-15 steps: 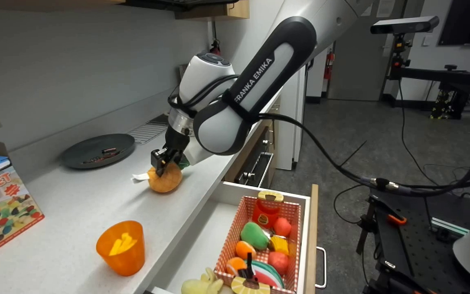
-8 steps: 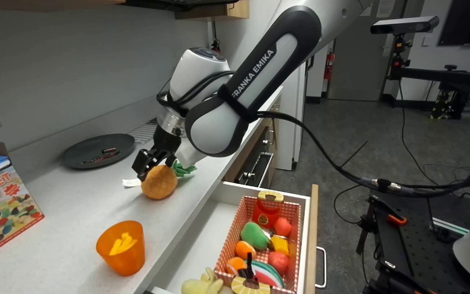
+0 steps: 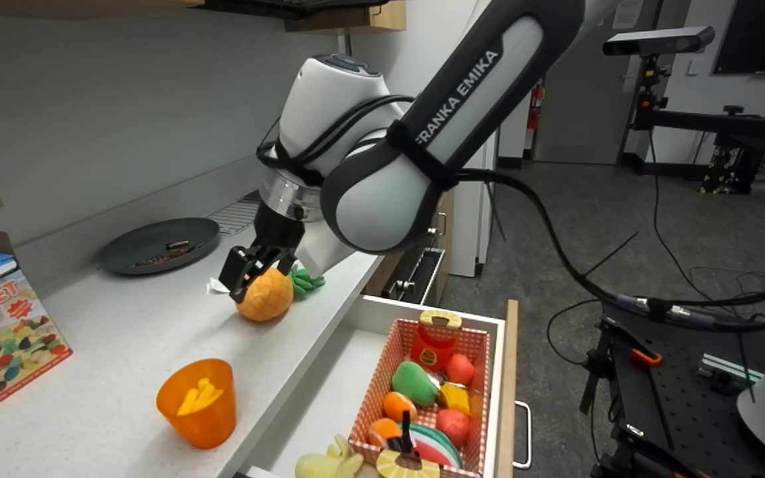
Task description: Open the drawer and remove the pineapple plushie from the drawer
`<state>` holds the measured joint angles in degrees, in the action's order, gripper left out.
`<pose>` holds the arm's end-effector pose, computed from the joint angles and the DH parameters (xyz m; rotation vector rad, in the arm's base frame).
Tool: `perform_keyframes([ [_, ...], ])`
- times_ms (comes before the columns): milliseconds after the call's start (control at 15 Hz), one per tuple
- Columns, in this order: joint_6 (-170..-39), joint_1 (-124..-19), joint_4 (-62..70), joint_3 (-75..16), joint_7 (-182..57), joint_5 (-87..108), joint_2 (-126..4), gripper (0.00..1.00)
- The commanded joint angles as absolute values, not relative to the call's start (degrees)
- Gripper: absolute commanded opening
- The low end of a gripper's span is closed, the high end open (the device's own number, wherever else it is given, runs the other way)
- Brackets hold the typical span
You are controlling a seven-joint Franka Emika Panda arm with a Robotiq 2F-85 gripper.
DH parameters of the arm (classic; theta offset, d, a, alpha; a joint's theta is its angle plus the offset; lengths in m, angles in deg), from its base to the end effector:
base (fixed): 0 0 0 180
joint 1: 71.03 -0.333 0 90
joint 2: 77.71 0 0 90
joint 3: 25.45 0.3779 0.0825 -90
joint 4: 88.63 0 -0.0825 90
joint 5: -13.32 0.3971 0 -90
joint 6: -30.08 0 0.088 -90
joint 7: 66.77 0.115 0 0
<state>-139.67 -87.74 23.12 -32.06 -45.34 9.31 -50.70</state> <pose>0.6901 0.1367 0.3363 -2.9541 0.1556 -0.8237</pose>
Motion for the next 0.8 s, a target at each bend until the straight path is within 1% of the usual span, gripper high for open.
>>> perform_keyframes([
  [0,-137.4,-94.9,32.0,-38.8,-38.7,5.1,-58.0,1.0],
  [333,-136.4,-99.3,42.8,-42.4,-33.4,1.3,-65.4,1.0],
  [733,-134.4,-99.5,53.9,-42.9,-32.3,-0.2,-74.6,1.0],
])
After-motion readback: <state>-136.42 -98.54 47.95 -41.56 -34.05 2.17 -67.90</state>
